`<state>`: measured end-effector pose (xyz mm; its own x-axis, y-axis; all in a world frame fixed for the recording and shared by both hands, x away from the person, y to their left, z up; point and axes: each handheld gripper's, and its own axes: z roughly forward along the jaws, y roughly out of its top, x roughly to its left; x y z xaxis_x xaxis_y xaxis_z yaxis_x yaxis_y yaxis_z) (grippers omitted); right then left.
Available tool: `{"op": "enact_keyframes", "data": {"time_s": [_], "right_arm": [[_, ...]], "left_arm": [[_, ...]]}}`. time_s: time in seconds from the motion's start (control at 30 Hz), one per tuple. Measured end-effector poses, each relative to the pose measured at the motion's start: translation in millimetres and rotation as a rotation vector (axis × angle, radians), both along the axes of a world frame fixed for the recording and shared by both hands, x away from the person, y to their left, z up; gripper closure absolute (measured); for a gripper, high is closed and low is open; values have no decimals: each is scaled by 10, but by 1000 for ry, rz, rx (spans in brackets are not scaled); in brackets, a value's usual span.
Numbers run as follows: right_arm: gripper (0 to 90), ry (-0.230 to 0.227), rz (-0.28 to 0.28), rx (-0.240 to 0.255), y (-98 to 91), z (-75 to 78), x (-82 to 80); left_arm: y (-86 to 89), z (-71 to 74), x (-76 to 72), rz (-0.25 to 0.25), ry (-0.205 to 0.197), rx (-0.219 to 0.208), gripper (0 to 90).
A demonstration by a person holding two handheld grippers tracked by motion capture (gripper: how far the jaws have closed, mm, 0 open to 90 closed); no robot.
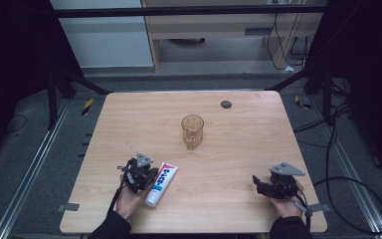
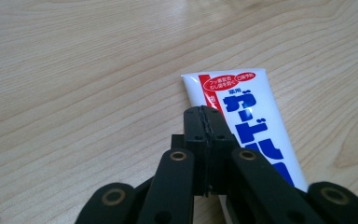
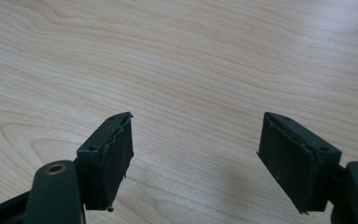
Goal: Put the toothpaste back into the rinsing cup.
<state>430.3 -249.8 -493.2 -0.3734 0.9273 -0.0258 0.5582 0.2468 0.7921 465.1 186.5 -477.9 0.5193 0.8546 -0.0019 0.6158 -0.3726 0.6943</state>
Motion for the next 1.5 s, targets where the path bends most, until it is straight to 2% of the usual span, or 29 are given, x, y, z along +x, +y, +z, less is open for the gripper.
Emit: {"op": "enact_keyframes", "data": {"time_s": [0.17,0.4,0.53,0.57,0.63,0.7,0.8,0.83,0.93,0.97,1.17,1.27,1.47,1.5], "right_arm": [[259,1,3,-2,4,-3,3],[258,3,7,-3,7,-6,6],[258,3,0,-2,4,-2,2],[257,2,0,-2,0,-2,1],[257,3,1,-3,-4,-4,1],[257,2,2,-3,-8,-7,3],[256,1,2,-5,-8,-8,3],[255,3,-1,-4,-10,-10,1],[254,3,-2,-7,-10,-10,1],[253,5,-4,-5,-13,-9,0],[250,8,-10,-3,-17,-9,-3],[250,8,-10,-2,-19,-9,-2],[250,10,-12,0,-19,-10,-2],[250,10,-11,0,-18,-10,-1]], "left_arm": [[-20,13,-12,-13,-7,-12,886],[-38,26,-22,-29,-8,-6,874],[-21,65,-22,-37,-7,-3,810],[-16,86,-28,-39,-14,-5,781],[-15,146,-27,-56,0,5,715],[-20,195,-50,-62,-35,11,646],[-24,254,-52,-72,-38,11,527],[-21,321,-62,-74,-50,5,503],[-6,371,-59,-80,-36,-4,444],[12,436,-43,-82,-16,-9,421],[16,585,18,-77,-1,-30,352],[-13,638,50,-85,12,-13,305],[-81,713,77,-102,11,22,256],[-126,735,82,-117,13,36,251]]}}
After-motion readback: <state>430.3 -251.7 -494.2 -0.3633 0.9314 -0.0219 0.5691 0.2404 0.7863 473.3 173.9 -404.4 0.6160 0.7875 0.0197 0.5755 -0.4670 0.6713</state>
